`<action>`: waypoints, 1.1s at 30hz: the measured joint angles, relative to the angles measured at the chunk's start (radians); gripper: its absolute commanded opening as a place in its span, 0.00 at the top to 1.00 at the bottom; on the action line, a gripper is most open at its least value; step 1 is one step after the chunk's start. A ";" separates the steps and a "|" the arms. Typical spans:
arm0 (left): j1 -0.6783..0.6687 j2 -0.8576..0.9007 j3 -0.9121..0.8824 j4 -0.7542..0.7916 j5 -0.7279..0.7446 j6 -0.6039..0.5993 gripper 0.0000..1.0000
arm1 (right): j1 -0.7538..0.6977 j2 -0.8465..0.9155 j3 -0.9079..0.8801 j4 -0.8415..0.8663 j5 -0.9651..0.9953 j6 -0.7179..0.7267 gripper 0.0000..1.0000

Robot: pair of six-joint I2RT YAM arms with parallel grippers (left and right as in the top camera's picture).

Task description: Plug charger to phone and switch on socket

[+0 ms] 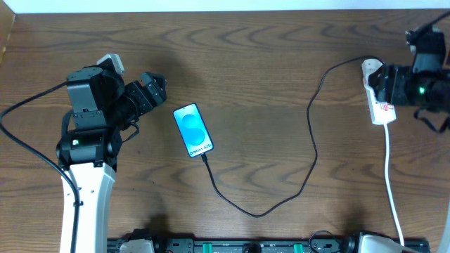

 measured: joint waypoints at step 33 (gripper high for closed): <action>0.000 0.000 0.000 0.000 0.000 0.000 0.07 | 0.003 -0.013 0.000 -0.071 0.039 0.001 0.01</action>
